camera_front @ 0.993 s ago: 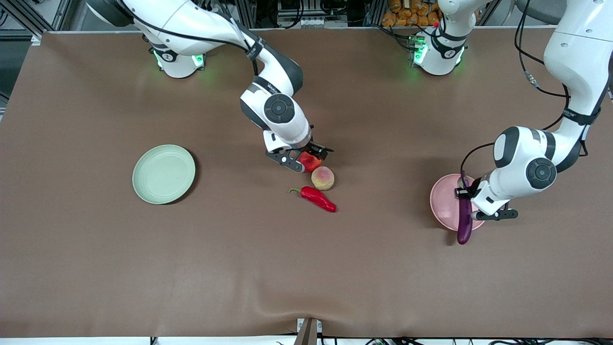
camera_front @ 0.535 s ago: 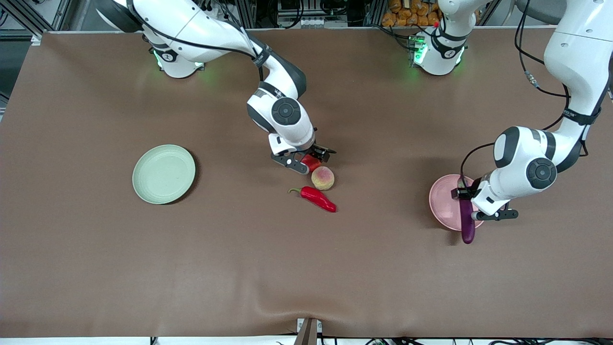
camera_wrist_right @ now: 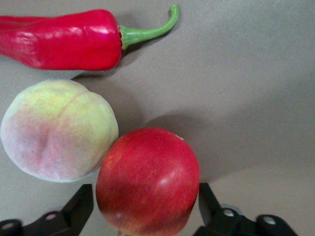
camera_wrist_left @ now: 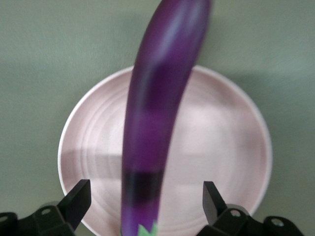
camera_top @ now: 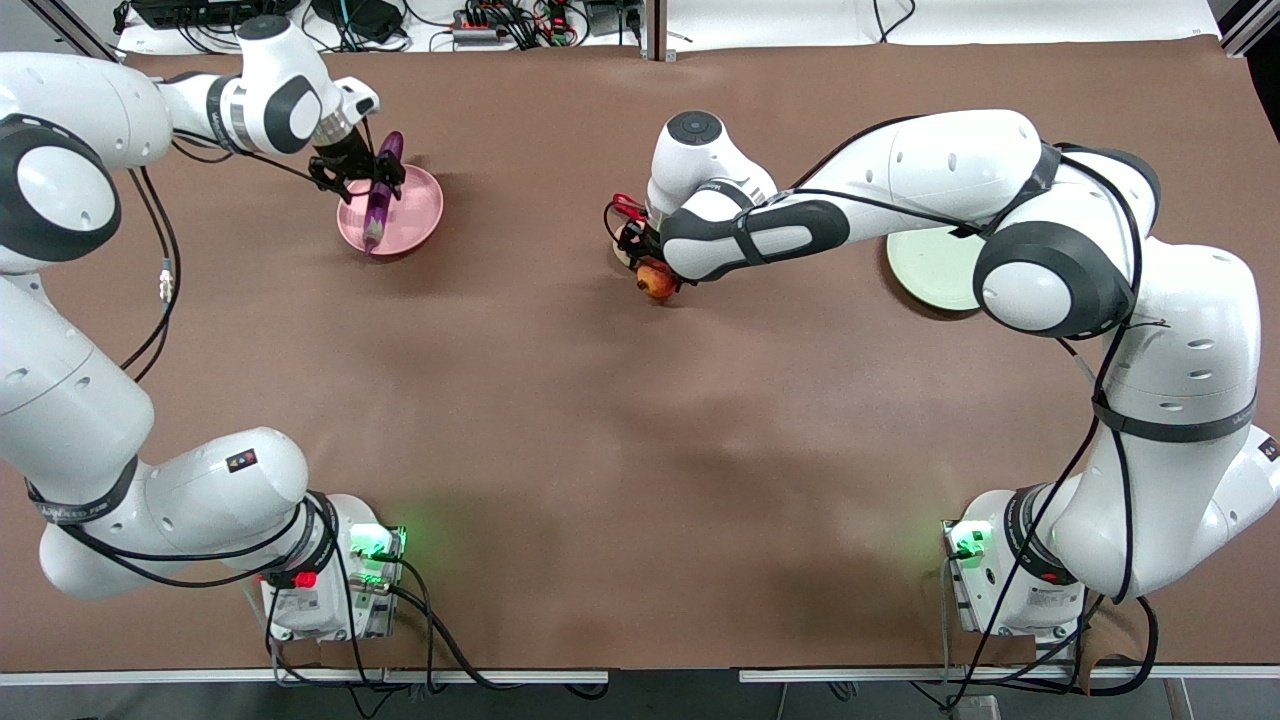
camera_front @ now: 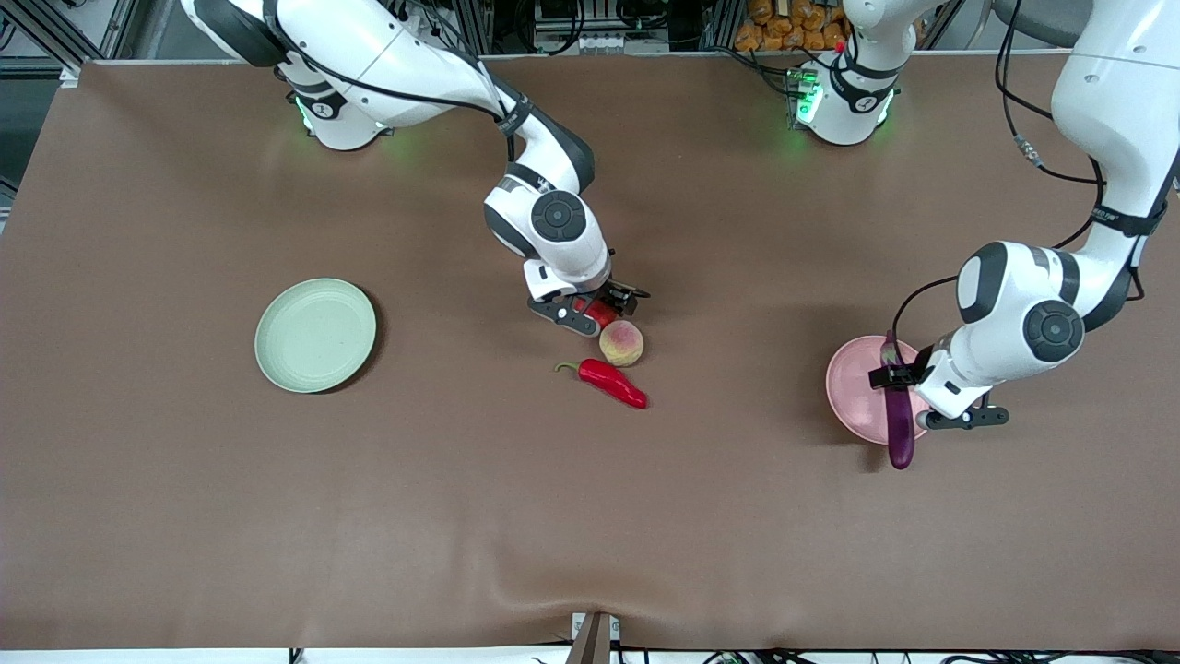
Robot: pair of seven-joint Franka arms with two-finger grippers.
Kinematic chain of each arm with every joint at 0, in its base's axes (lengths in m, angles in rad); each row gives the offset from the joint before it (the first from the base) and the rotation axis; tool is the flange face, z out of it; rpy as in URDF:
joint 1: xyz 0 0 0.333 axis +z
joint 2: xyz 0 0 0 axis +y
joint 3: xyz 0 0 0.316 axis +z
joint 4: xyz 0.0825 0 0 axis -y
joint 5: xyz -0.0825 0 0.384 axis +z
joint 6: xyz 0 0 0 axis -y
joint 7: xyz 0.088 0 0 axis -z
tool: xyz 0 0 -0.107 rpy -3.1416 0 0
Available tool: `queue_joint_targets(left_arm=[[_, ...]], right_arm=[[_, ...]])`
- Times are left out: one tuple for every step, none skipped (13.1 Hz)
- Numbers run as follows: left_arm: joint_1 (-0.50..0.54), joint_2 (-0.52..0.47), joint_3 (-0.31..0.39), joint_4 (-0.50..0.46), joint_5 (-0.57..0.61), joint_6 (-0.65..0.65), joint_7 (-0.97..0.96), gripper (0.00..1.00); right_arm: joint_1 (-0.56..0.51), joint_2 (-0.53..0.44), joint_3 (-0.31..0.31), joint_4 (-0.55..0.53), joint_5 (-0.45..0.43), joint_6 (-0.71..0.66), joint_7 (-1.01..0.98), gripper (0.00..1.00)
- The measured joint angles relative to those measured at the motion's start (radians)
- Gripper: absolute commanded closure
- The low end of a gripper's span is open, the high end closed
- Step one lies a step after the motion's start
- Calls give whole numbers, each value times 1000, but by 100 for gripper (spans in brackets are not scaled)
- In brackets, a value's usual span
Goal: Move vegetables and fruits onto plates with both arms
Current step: 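Carry the apple to the green plate while the left gripper grasps the chili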
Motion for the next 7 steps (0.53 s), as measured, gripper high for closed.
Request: queue_joint_targets(left_arm=[[0,-13,-22,4,-13,-5,-37,0],[-1,-24,-51,12,-18,-18,-88,0],[-4,-30,-85,22,-20,-30,-149,0],[-14,-31,-114,32,-20,-36,-221,0],[-38,-31,-133,43,-20,-39,-300,0],[-75,-30,-139,52,-21,-39,-381,0],[-125,-27,-140,66,-22,-39,-471,0]], right_arm=[[0,-1,-3,6,-2,-3,0,97],[0,-1,-6,13,-4,-9,0,100],[-1,-1,-8,25,-4,-35,0,100],[-4,-2,-10,46,-4,-95,0,100],[-8,-7,-10,72,-4,-184,-5,100],[-17,-18,-10,96,-4,-278,-21,100],[-32,-38,-10,116,1,-362,-48,100]])
